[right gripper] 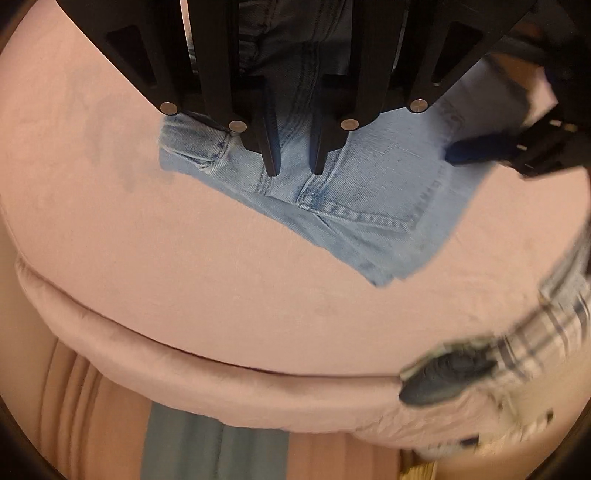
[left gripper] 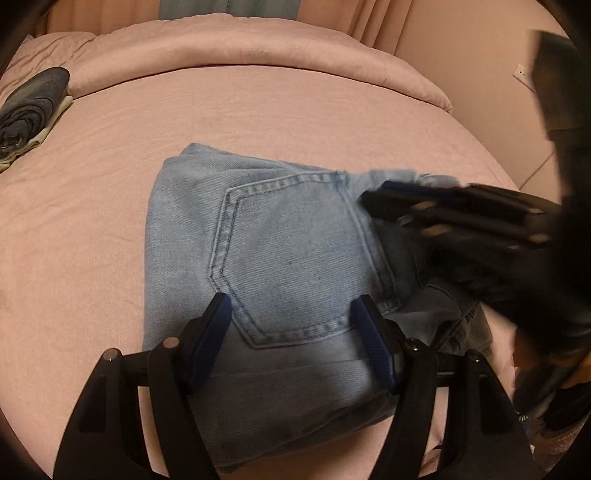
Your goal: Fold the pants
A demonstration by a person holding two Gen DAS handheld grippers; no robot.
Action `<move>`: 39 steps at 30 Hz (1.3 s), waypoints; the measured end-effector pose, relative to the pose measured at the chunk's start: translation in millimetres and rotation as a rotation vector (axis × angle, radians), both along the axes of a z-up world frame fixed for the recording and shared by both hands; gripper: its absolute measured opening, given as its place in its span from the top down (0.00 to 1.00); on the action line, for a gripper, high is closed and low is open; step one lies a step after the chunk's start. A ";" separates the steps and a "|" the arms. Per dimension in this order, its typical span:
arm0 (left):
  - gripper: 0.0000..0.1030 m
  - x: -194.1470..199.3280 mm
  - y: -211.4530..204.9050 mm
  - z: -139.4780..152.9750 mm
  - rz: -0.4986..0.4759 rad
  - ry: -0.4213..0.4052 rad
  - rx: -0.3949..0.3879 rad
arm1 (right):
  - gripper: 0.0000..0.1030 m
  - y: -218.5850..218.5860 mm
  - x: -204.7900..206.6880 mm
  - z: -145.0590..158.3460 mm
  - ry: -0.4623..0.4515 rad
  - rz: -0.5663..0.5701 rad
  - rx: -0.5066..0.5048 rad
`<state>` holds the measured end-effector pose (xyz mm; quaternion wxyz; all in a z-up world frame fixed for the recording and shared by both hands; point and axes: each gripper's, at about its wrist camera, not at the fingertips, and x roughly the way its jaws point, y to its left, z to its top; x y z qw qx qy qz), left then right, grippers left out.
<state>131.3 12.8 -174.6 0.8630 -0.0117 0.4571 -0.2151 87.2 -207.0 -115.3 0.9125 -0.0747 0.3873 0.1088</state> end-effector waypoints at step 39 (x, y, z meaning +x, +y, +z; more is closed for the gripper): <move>0.26 -8.5 19.0 16.3 0.040 0.001 -0.084 | 0.35 -67.9 -44.9 5.1 -0.020 -0.049 0.395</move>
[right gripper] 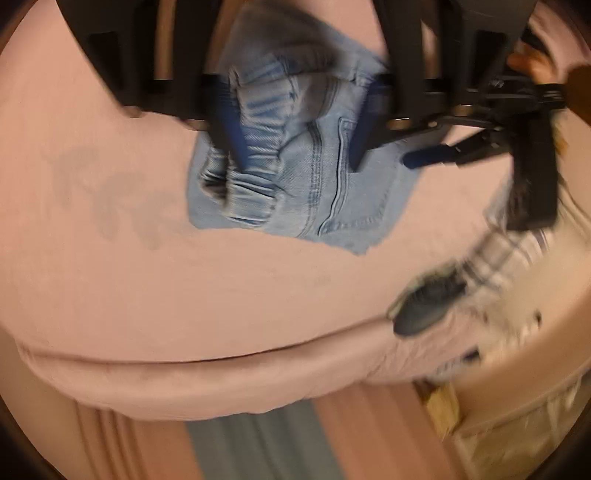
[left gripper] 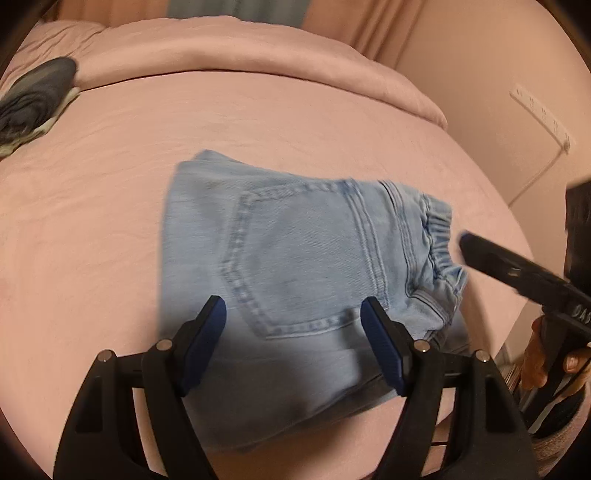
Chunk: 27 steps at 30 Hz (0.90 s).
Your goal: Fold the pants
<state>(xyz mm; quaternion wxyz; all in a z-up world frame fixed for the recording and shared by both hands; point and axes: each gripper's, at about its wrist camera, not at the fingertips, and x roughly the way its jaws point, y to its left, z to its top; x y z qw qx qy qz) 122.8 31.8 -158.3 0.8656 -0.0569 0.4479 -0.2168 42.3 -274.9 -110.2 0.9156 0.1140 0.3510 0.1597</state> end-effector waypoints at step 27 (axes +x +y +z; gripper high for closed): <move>0.09 32.8 52.1 -24.1 0.075 0.142 -0.194 | 0.19 -21.8 27.6 -59.3 0.301 0.003 0.225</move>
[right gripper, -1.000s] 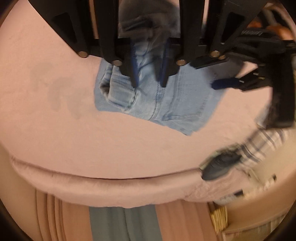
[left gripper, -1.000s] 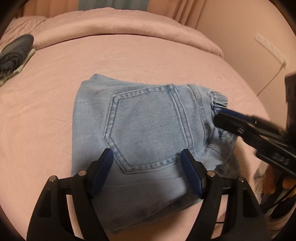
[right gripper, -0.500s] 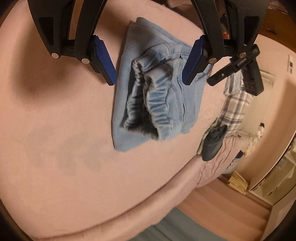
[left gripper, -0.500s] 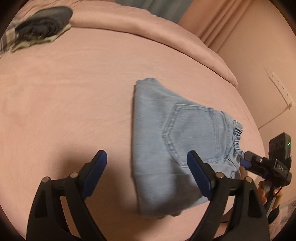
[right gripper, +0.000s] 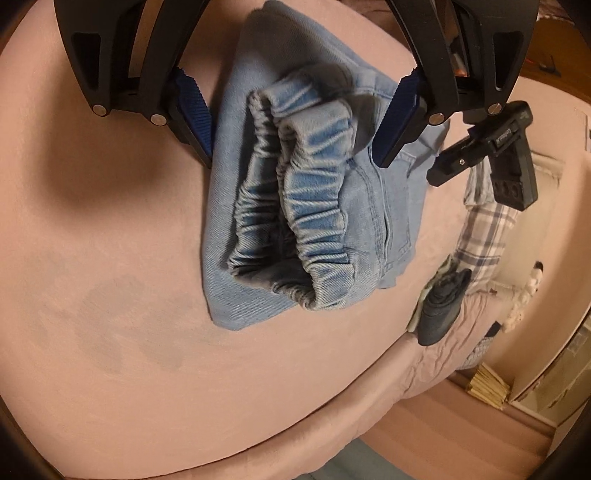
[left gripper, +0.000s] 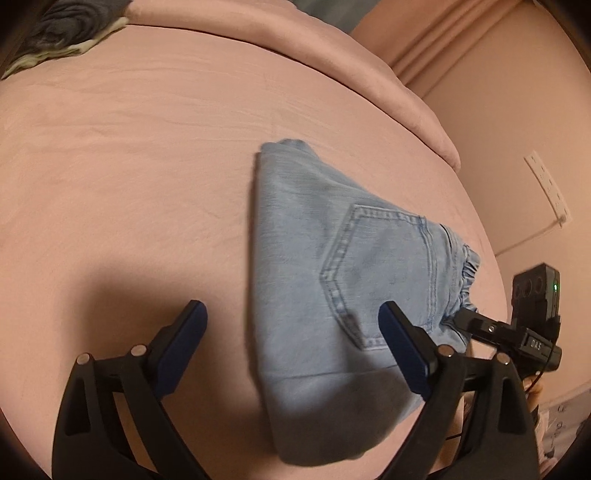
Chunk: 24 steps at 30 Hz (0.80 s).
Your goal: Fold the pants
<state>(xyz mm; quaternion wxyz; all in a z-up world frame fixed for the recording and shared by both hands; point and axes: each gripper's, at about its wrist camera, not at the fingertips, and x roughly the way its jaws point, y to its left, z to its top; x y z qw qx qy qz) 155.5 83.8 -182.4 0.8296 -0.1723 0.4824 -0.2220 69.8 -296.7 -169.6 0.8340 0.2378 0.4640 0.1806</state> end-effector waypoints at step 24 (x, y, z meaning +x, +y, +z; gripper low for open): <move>0.13 12.3 -28.3 -0.6 -0.069 -0.009 0.015 | 0.15 10.7 15.2 2.0 -0.057 0.012 -0.060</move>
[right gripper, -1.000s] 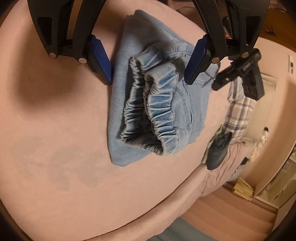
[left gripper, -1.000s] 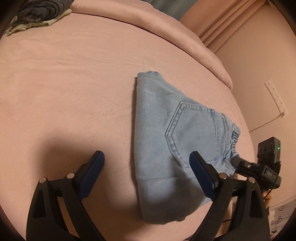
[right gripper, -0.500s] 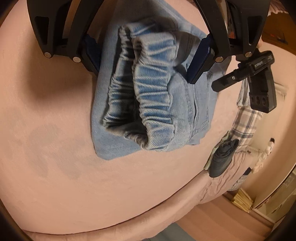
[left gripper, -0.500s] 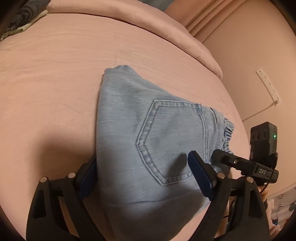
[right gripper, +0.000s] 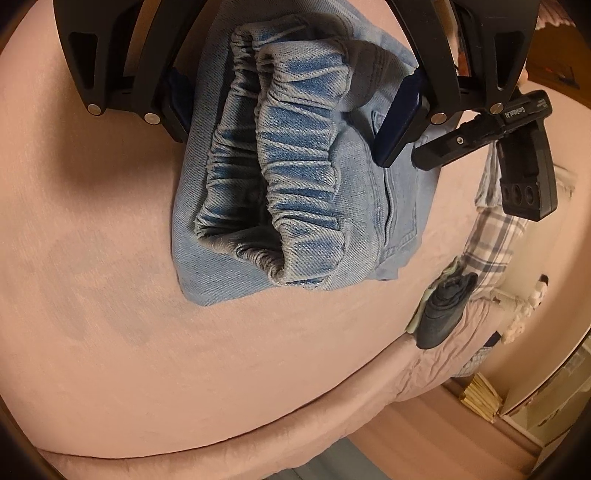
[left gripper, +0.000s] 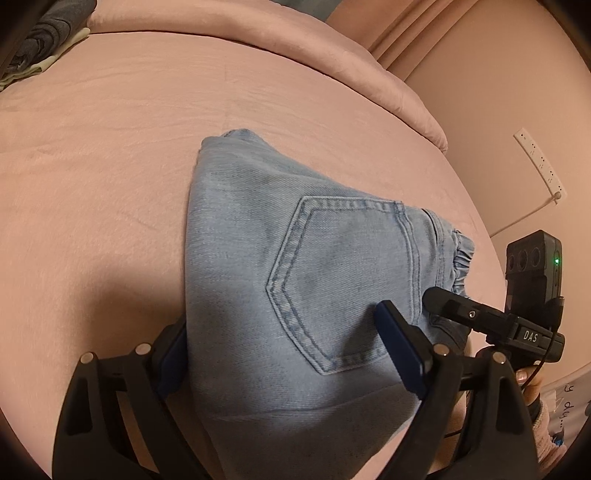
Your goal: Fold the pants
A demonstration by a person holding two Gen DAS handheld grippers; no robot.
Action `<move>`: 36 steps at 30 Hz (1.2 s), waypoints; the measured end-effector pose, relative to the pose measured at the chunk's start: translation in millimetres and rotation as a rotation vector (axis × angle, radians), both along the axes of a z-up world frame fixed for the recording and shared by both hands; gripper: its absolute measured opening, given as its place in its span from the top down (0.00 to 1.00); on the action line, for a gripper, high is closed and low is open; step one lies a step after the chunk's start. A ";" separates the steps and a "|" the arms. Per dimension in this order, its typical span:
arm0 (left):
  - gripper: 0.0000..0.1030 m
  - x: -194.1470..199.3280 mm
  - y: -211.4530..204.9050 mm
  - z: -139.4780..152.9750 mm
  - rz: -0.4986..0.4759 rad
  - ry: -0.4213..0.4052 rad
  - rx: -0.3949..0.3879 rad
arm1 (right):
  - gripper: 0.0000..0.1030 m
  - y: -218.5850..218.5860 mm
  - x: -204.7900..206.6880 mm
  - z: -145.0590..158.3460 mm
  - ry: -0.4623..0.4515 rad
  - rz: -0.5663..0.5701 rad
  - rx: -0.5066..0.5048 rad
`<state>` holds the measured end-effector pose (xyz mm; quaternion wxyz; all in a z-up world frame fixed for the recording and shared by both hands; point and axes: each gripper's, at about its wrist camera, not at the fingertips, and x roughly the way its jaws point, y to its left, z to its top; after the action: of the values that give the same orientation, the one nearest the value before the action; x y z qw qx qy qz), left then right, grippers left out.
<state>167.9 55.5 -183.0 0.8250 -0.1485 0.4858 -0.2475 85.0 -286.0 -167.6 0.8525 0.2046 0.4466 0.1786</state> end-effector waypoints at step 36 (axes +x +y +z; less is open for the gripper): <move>0.17 4.6 -7.5 -0.1 -0.002 -0.013 0.069 | 0.15 13.9 -2.2 2.6 -0.019 -0.013 -0.090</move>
<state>172.4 48.0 -183.1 0.8325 -0.1179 0.4888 -0.2326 82.8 -272.1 -165.0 0.8660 0.1674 0.4449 0.1549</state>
